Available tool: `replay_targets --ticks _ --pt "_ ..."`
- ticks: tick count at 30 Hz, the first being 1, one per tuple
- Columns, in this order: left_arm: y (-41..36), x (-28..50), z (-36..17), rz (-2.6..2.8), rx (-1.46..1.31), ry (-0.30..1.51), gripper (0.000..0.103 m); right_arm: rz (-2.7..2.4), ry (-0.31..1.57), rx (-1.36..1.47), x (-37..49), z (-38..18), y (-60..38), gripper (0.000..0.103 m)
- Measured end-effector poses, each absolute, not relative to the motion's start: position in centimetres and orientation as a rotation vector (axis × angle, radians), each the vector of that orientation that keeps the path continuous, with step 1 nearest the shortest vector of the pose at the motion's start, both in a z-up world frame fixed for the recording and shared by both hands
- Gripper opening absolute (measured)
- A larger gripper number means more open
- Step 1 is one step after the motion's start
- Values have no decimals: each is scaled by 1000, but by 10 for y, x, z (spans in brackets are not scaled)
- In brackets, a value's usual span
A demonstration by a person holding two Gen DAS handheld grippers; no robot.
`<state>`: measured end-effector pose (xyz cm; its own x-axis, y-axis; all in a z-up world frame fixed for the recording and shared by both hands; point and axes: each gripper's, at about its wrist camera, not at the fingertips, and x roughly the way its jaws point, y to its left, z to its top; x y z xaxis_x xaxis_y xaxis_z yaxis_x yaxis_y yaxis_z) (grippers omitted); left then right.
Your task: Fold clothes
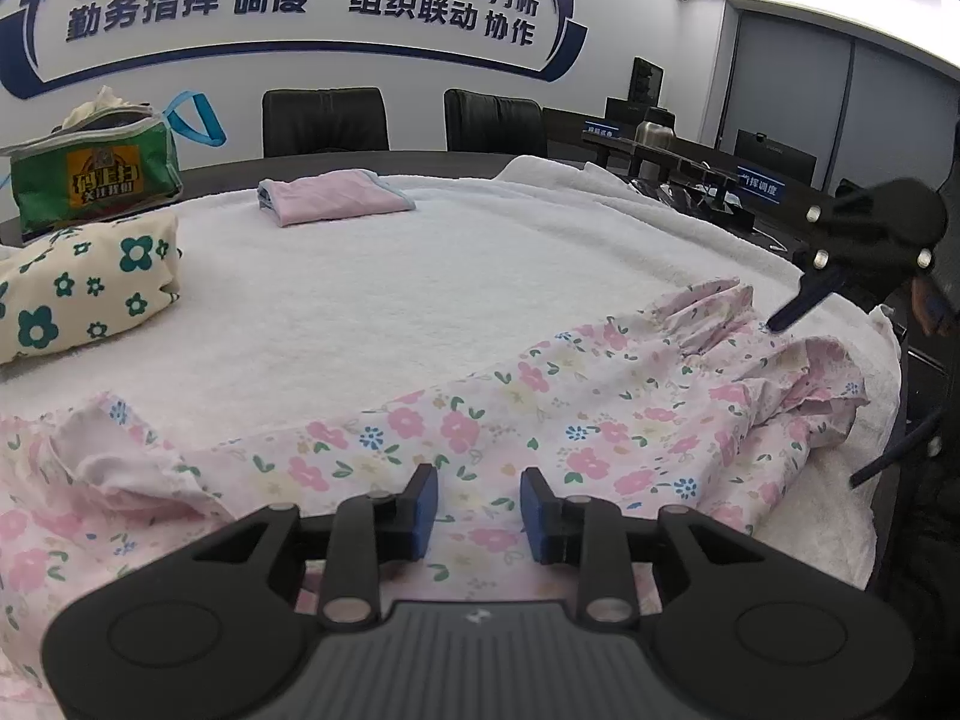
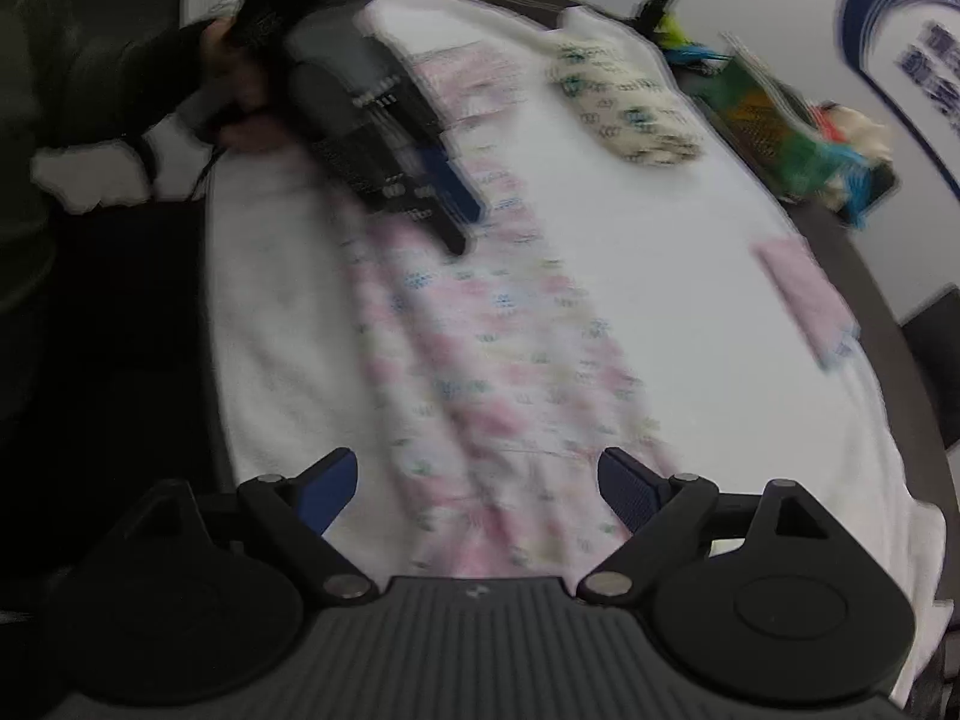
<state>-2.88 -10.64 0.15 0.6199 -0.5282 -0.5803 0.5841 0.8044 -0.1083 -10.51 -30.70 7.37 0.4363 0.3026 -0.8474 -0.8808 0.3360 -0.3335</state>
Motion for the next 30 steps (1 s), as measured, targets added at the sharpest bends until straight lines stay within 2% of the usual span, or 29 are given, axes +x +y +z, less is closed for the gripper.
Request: replay_targets --ticks 4,5,6,7,8,11,15,16,17,18,19,21,24,26,27,30 --pt "-106 -29 1 -641 95 636 28 788 844 -980 -90 51 -321 84" --pt "-106 -29 1 -641 94 636 28 749 871 -981 -83 47 -328 67" --pt "-106 -28 1 -641 94 636 28 744 898 -951 -78 46 -334 60" --pt "-105 -28 1 -642 93 637 28 766 919 -920 -76 48 -338 32" --pt "-105 -29 1 -642 92 637 28 771 909 -943 -79 49 -338 9" --pt "-105 -28 1 -644 87 638 28 753 891 -1015 -86 50 -341 10" --pt "-104 -27 1 -643 87 637 28 729 930 -917 -86 56 -364 15" --pt "-104 -27 1 -642 90 635 29 717 932 -911 -89 60 -369 18" --pt "-104 -28 2 -639 93 633 29 706 935 -905 -92 65 -373 28" --pt "-104 -30 2 -628 94 628 30 694 937 -899 -95 70 -378 32" --pt "-100 -35 4 -613 81 623 35 674 937 -896 -99 75 -383 38" --pt "-84 -52 12 -617 27 602 36 622 911 -875 -108 88 -395 39" --pt "-30 -87 33 -683 -135 524 38 598 731 -713 -123 122 -401 45" --pt "20 -108 48 -595 -202 448 48 560 542 -598 -128 139 -387 76" --pt "41 -115 53 -468 -188 424 50 523 453 -545 -127 143 -375 81" --pt "89 -126 57 -111 -117 397 50 502 321 -390 -101 138 -310 82"
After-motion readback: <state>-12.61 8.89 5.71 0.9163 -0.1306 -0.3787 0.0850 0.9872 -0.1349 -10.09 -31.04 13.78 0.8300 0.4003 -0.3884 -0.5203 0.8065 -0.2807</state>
